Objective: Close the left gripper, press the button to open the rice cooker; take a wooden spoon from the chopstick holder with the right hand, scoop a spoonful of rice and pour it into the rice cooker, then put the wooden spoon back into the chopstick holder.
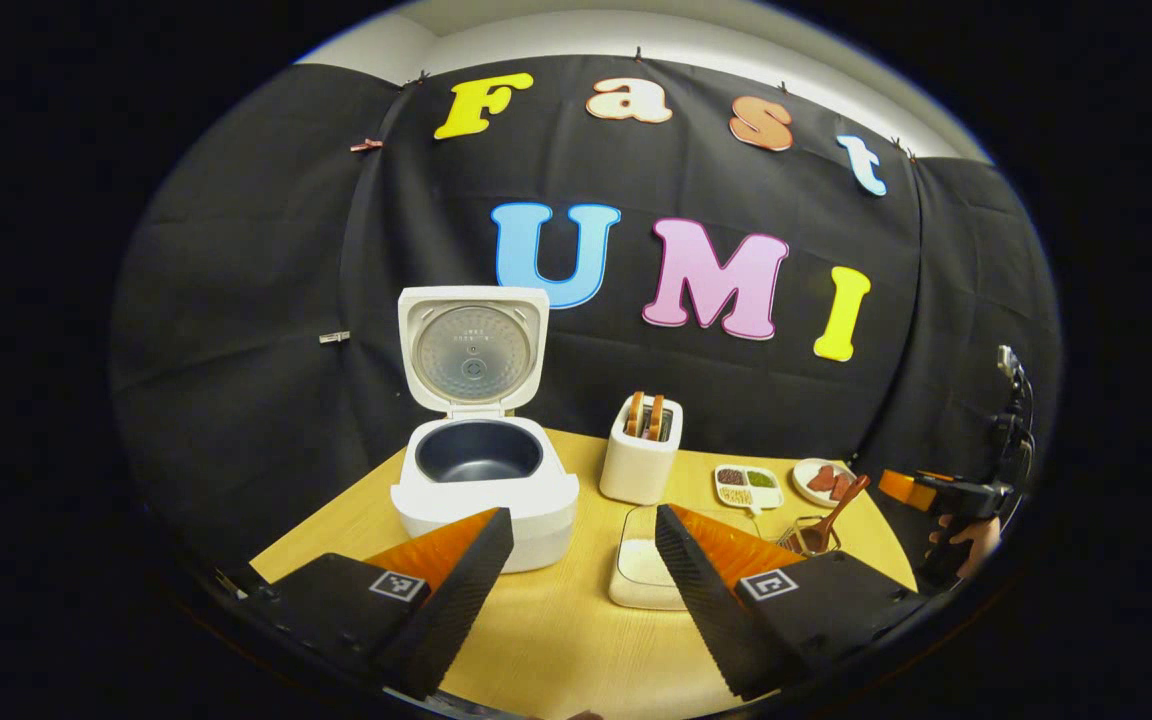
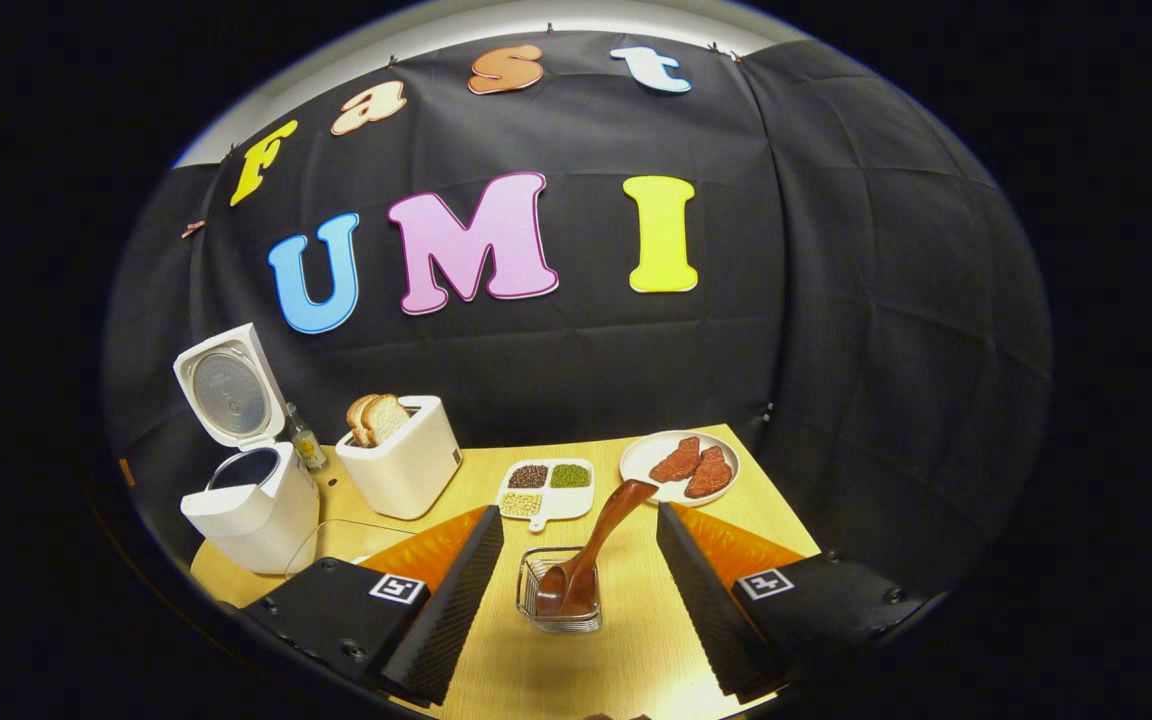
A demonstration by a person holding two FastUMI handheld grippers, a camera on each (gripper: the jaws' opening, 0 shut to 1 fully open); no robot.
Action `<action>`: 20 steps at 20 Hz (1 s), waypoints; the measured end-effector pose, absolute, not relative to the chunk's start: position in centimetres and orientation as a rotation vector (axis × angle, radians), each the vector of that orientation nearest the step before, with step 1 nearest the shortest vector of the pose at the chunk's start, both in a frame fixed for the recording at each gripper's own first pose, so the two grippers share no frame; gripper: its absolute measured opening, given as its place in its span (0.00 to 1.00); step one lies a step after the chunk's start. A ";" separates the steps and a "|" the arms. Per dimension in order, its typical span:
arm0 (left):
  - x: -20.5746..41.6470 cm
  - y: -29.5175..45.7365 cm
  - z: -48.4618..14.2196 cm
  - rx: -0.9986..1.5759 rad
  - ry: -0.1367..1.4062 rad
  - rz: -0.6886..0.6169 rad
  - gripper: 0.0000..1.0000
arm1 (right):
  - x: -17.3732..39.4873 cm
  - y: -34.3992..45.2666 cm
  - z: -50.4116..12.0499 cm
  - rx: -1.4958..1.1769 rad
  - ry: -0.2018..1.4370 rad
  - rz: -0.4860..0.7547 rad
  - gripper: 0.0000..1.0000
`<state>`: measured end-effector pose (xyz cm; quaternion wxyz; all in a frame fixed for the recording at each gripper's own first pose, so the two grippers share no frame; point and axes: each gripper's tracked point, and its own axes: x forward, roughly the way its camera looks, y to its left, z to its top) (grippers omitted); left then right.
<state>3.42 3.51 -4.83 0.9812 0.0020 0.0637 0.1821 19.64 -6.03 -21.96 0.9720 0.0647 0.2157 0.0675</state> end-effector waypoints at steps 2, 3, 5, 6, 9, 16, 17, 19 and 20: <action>3.2 3.3 -6.0 0.043 0.166 0.398 0.99 | 20.7 -6.3 -23.3 0.148 0.459 0.137 0.97; 3.1 2.9 -6.4 0.053 0.178 0.404 0.98 | 21.3 -6.5 -24.1 0.155 0.473 0.137 0.97; 3.0 2.2 -7.2 0.068 0.197 0.413 0.98 | 22.6 -6.7 -25.9 0.151 0.508 0.136 0.99; 3.0 2.1 -7.7 0.075 0.208 0.420 0.98 | 23.2 -6.8 -26.9 0.147 0.525 0.134 0.99; 3.1 2.0 -8.1 0.085 0.226 0.436 0.97 | 25.0 -6.5 -29.6 0.172 0.573 0.135 0.99; 2.2 2.4 -9.9 0.010 0.252 0.492 0.97 | 27.3 -3.8 -35.5 0.200 0.688 0.203 0.99; 2.0 2.4 -10.3 0.001 0.256 0.495 0.97 | 27.6 -3.7 -36.2 0.208 0.694 0.204 0.97; 1.5 2.4 -11.2 -0.015 0.270 0.500 0.97 | 28.2 -3.5 -37.0 0.226 0.700 0.199 0.90; 1.2 2.4 -11.7 -0.025 0.277 0.504 0.97 | 28.5 -3.6 -37.3 0.232 0.697 0.194 0.81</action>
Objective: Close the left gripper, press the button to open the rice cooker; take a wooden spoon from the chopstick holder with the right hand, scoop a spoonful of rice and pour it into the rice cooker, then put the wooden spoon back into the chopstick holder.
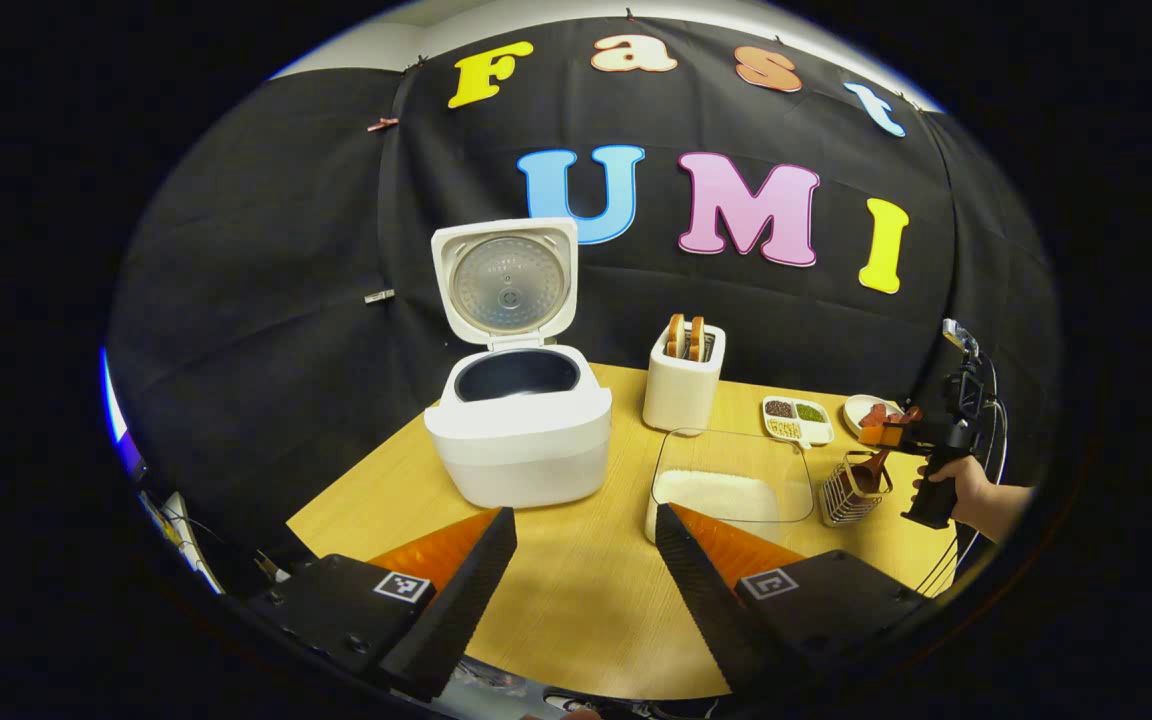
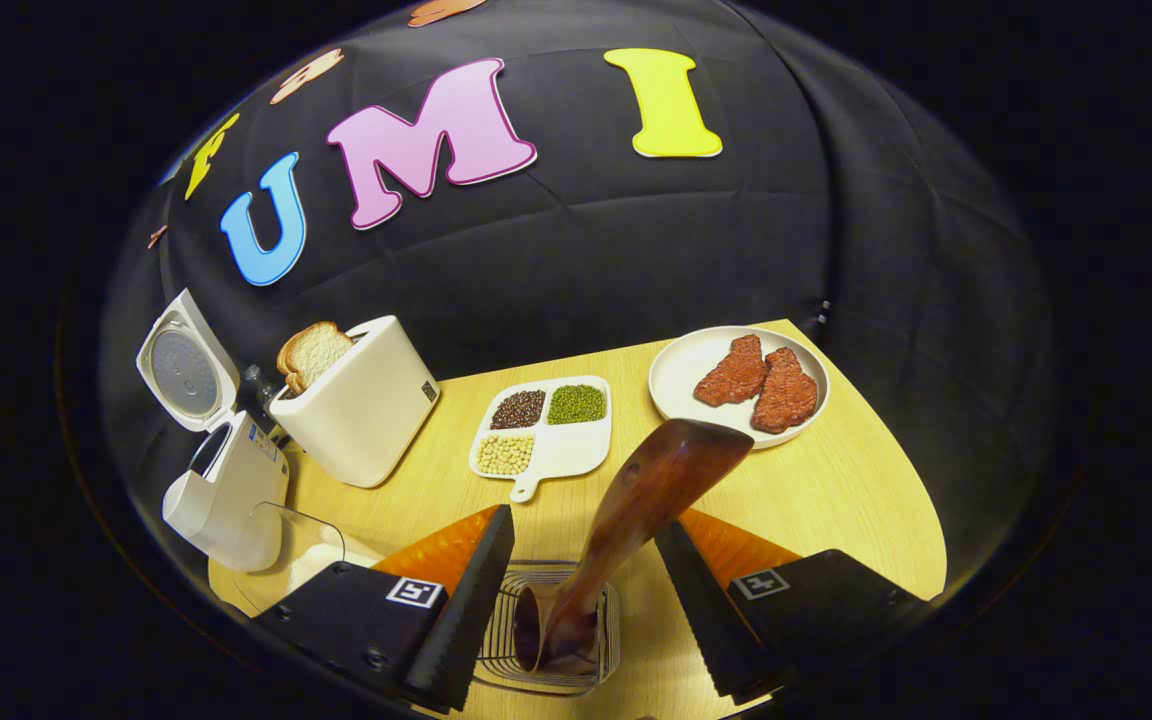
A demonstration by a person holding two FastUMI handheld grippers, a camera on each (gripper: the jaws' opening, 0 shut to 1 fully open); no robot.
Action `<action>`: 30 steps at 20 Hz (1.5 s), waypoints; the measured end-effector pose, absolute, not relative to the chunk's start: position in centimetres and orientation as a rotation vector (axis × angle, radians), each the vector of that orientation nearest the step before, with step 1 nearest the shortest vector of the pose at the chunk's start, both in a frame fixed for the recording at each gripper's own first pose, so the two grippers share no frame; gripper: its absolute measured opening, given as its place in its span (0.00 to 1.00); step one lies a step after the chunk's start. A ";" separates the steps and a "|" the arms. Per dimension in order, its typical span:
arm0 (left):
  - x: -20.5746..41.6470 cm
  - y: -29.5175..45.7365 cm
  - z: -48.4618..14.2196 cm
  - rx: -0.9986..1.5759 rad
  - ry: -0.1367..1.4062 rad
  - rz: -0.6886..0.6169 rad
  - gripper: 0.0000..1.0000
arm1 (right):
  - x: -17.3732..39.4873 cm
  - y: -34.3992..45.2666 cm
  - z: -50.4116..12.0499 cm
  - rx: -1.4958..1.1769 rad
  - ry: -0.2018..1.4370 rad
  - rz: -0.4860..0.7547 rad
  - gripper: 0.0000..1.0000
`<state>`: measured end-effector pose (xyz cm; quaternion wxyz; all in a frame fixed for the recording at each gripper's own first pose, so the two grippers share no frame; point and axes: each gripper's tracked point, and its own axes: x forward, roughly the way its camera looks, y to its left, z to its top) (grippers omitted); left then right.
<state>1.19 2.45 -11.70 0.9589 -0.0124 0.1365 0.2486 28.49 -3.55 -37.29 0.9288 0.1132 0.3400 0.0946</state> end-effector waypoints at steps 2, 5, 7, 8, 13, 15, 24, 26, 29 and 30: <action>0.8 2.5 -12.6 -0.054 0.293 0.514 0.96 | 29.1 -3.3 -37.4 0.249 0.688 0.184 0.65; 0.6 2.6 -13.0 -0.083 0.294 0.517 0.97 | 28.7 -3.8 -36.9 0.242 0.701 0.172 0.49; 0.4 2.8 -12.9 -0.081 0.288 0.513 0.96 | 28.6 -2.8 -36.4 0.277 0.702 0.172 0.24; 0.3 2.8 -13.0 -0.080 0.286 0.510 0.97 | 28.6 -2.8 -36.5 0.279 0.704 0.164 0.22; 0.6 3.4 -12.6 -0.090 0.273 0.481 0.98 | 28.2 -3.2 -32.0 0.268 0.631 0.140 0.16; 0.7 3.4 -12.2 -0.085 0.256 0.449 0.98 | 28.0 -3.3 -29.2 0.271 0.592 0.136 0.16; -1.1 7.0 -12.4 -0.097 0.164 0.377 0.96 | 26.3 2.0 -20.8 0.374 0.491 0.175 0.15; -1.9 7.6 -12.8 -0.055 0.159 0.357 0.96 | 26.2 4.5 -19.5 0.410 0.479 0.190 0.15; -2.6 8.5 -13.8 -0.068 0.178 0.319 0.96 | 25.5 7.9 -18.4 0.360 0.438 0.231 0.15; -2.7 9.0 -14.3 -0.077 0.186 0.315 0.96 | 24.9 9.1 -18.5 0.325 0.433 0.251 0.15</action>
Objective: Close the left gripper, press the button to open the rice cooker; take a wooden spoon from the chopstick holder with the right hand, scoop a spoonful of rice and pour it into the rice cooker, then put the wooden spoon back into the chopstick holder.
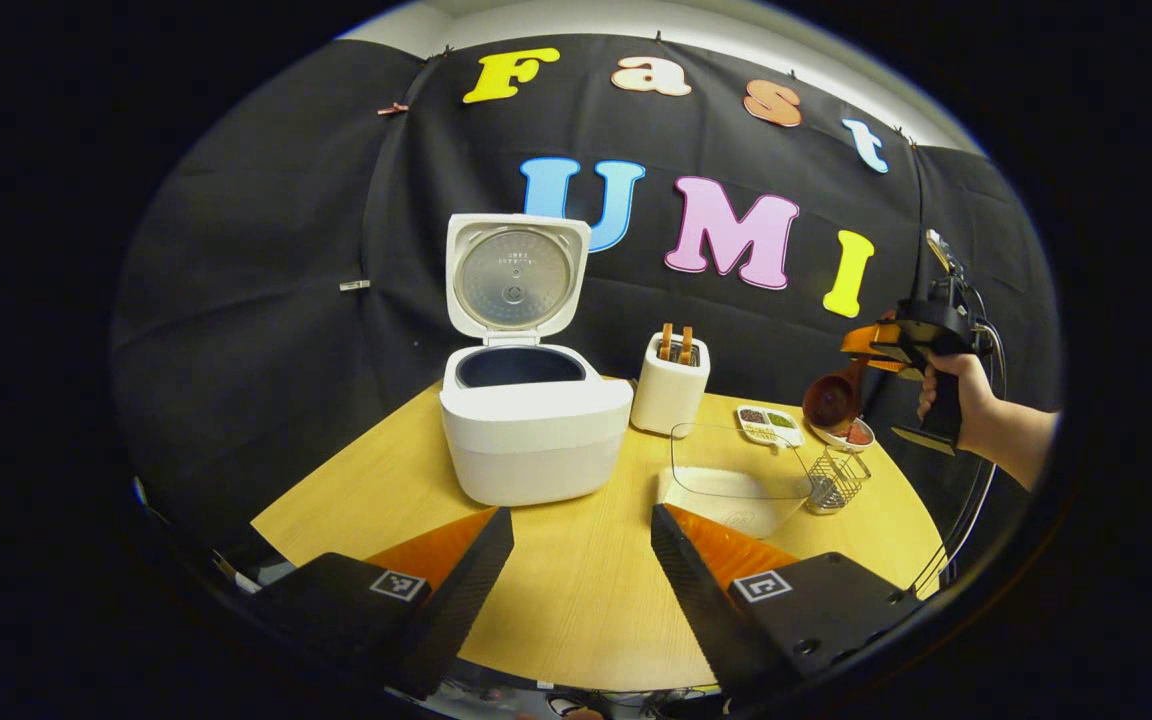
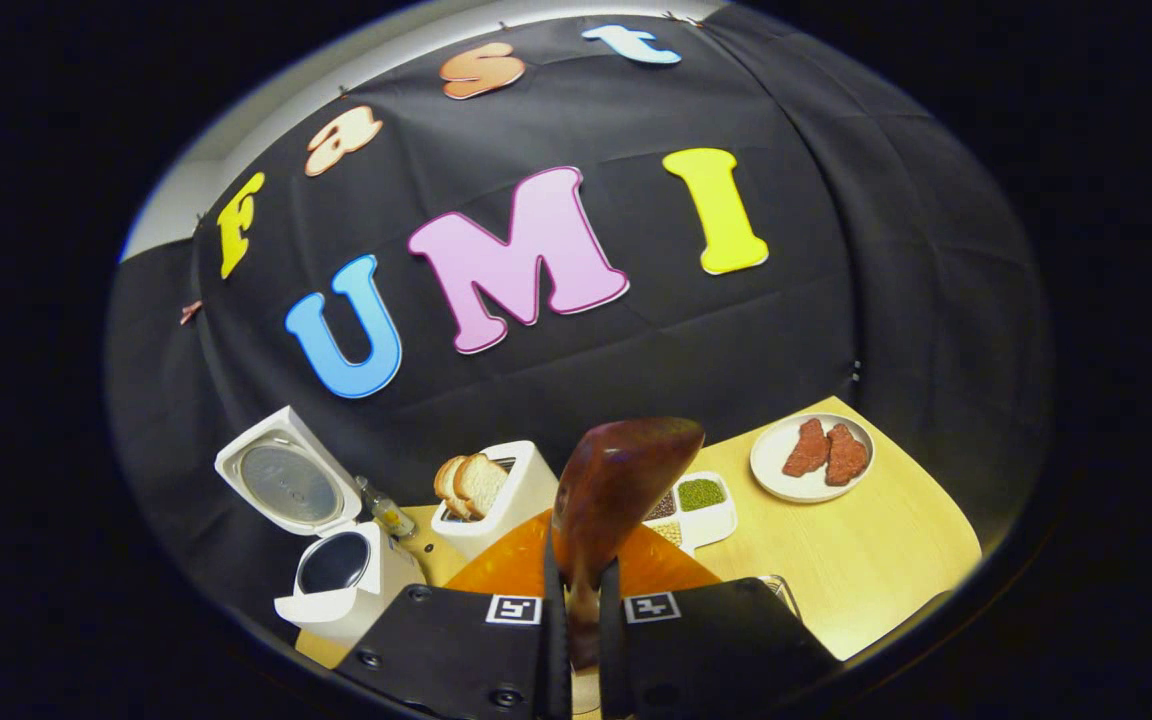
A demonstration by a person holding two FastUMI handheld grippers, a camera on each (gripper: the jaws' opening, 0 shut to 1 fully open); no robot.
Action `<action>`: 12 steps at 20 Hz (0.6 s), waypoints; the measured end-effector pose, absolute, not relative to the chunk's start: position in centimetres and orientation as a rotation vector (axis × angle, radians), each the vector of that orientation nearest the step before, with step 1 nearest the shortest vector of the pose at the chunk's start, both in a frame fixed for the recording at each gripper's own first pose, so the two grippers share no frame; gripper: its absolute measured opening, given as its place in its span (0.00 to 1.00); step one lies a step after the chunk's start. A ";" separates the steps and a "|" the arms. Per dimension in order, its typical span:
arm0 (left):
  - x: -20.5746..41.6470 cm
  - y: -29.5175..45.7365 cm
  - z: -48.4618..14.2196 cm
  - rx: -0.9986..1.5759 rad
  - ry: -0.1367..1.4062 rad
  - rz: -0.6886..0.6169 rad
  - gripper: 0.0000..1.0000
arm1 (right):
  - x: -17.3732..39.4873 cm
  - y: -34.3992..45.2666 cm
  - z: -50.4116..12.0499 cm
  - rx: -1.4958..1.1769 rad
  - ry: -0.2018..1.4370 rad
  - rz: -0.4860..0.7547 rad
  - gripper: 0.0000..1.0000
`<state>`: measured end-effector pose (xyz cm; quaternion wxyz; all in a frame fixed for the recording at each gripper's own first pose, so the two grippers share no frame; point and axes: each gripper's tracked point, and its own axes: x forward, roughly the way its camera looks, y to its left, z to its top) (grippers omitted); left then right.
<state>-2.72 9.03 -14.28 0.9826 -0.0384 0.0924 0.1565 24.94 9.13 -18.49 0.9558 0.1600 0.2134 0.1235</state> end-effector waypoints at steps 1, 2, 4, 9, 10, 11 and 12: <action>-2.9 9.6 -14.6 -0.085 0.192 0.314 0.96 | 24.5 10.5 -18.8 0.290 0.431 0.272 0.15; -3.1 10.1 -14.8 -0.094 0.197 0.311 0.96 | 24.0 11.6 -19.5 0.255 0.432 0.289 0.15; -3.1 11.0 -15.4 -0.099 0.207 0.309 0.96 | 23.2 13.7 -21.5 0.187 0.447 0.320 0.15; -2.4 13.3 -16.4 -0.084 0.206 0.276 0.96 | 22.7 16.8 -27.0 0.033 0.470 0.358 0.16; -2.1 13.7 -16.9 -0.086 0.211 0.275 0.96 | 22.5 17.0 -28.1 0.006 0.471 0.353 0.16; -2.0 14.1 -17.1 -0.089 0.216 0.276 0.96 | 22.4 16.9 -29.1 -0.015 0.473 0.337 0.16; -2.1 14.3 -17.4 -0.093 0.218 0.276 0.96 | 22.0 16.8 -30.0 -0.027 0.477 0.322 0.16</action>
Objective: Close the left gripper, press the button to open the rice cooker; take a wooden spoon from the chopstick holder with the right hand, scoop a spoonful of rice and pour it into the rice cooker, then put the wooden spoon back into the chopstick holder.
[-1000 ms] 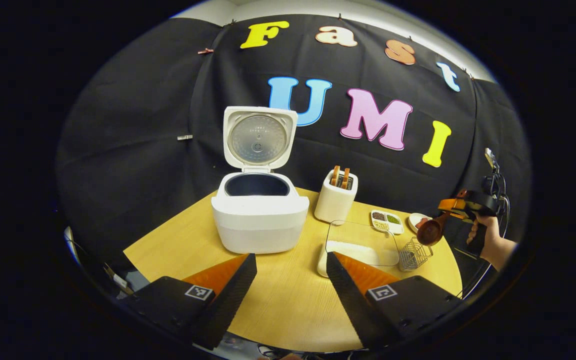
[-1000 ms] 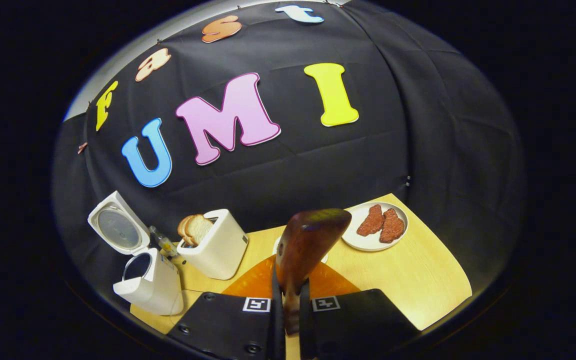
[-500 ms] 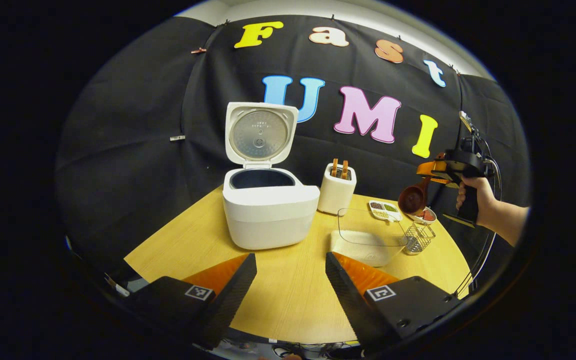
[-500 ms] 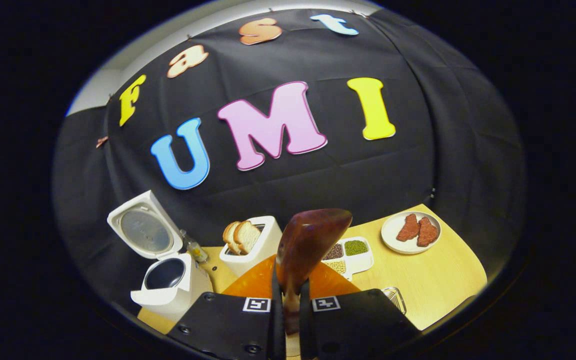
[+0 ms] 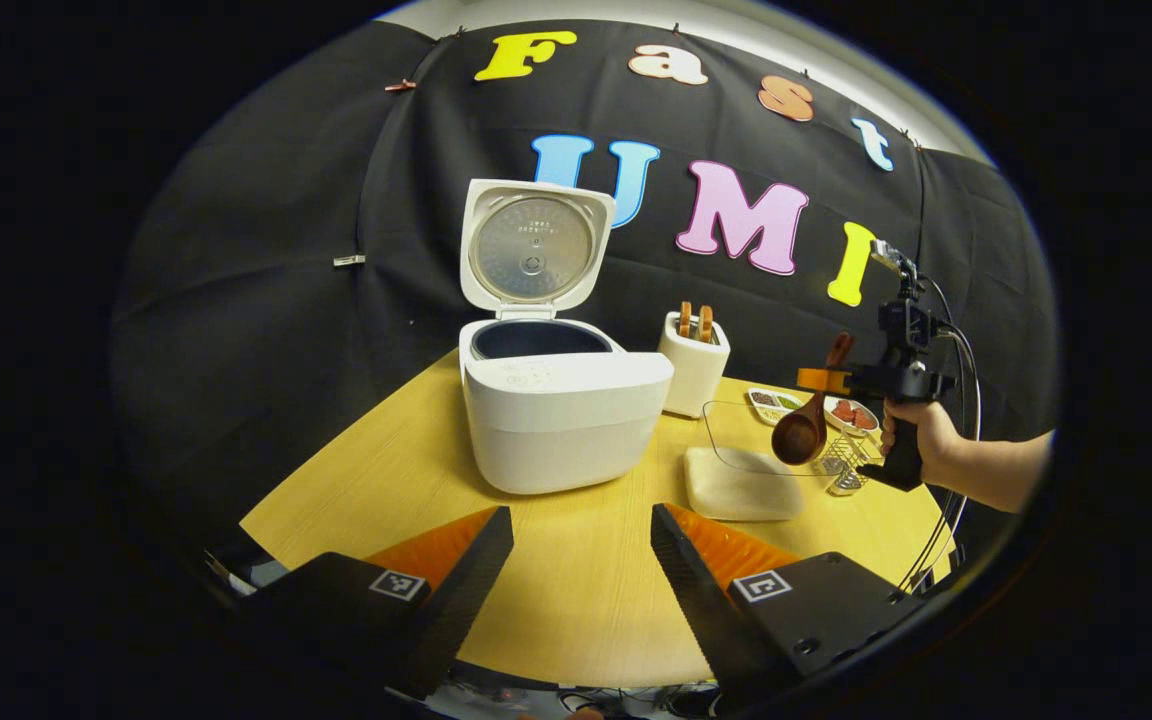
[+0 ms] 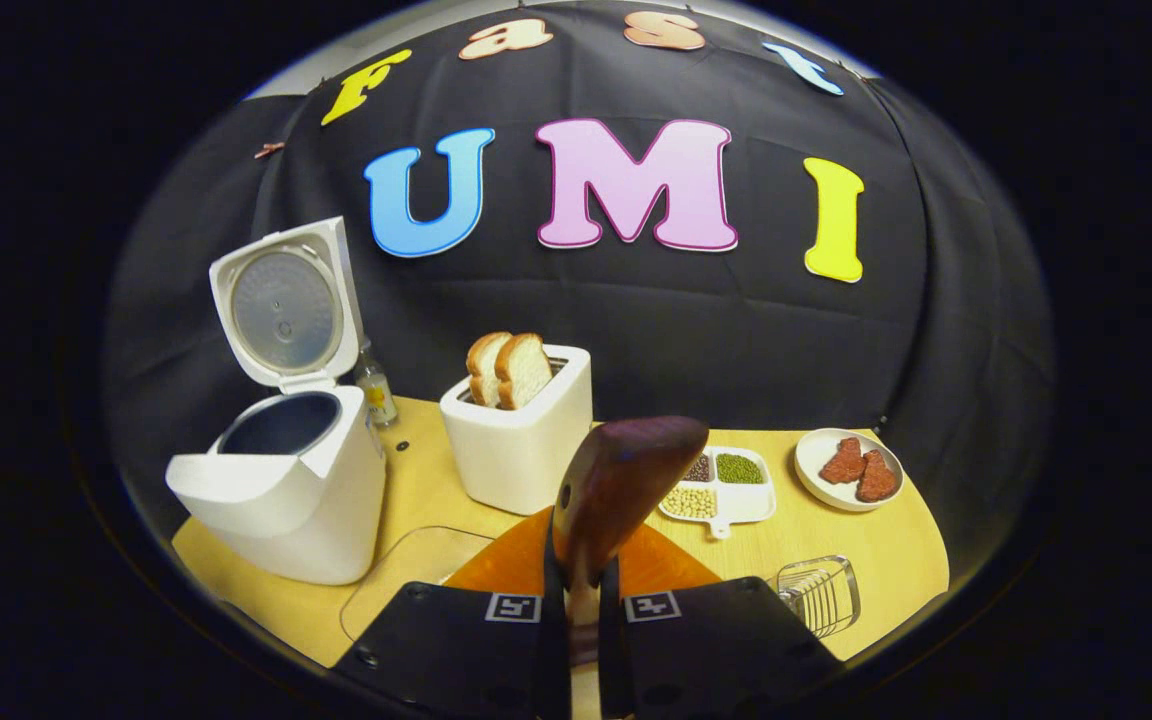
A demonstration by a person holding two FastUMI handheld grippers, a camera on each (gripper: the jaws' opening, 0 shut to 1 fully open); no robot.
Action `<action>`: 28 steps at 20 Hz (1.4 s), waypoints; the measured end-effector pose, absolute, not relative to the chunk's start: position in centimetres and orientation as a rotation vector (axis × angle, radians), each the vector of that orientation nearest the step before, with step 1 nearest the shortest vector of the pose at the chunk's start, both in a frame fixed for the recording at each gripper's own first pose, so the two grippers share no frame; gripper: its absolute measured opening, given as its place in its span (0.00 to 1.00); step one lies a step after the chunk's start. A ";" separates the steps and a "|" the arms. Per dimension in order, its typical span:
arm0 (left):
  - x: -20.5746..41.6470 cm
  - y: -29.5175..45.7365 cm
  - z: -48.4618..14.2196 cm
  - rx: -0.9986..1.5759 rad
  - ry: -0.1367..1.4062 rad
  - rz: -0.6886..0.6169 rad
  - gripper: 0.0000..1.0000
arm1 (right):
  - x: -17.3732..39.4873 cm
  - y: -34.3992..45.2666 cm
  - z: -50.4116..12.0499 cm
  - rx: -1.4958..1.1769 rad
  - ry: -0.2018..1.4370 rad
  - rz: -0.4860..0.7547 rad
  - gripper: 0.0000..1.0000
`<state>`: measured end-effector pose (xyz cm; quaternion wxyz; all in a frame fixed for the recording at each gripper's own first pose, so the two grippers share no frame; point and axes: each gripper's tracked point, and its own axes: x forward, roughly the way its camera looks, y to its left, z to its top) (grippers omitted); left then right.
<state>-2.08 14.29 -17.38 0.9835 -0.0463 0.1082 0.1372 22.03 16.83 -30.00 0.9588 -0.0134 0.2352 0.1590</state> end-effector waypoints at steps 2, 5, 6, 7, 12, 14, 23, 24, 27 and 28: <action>-1.8 14.5 -17.5 -0.102 0.216 0.270 0.96 | 21.2 16.7 -31.9 -0.042 0.497 0.294 0.16; -2.0 14.6 -18.2 -0.114 0.229 0.266 0.96 | 20.3 17.1 -32.5 -0.016 0.496 0.255 0.16; -2.1 14.7 -18.5 -0.122 0.232 0.267 0.96 | 19.6 17.8 -32.6 0.025 0.513 0.249 0.11; -2.2 14.8 -18.6 -0.133 0.237 0.266 0.96 | 19.0 18.9 -32.7 0.069 0.533 0.255 0.16; -3.1 15.7 -19.1 -0.168 0.242 0.291 0.96 | 17.5 22.0 -33.2 0.226 0.625 0.261 0.16; -3.7 15.9 -19.0 -0.169 0.236 0.305 0.96 | 17.3 23.1 -33.4 0.348 0.678 0.253 0.16; -4.3 16.8 -19.3 -0.177 0.233 0.324 0.96 | 17.4 21.6 -34.3 0.702 0.834 0.131 0.16; -4.3 16.7 -19.1 -0.171 0.228 0.322 0.96 | 17.4 20.8 -34.3 0.715 0.833 0.110 0.16; -4.2 16.4 -18.7 -0.153 0.216 0.313 0.96 | 17.6 18.6 -34.2 0.747 0.833 0.051 0.16; -4.3 16.2 -18.6 -0.151 0.214 0.307 0.96 | 17.7 18.0 -33.9 0.762 0.829 0.037 0.16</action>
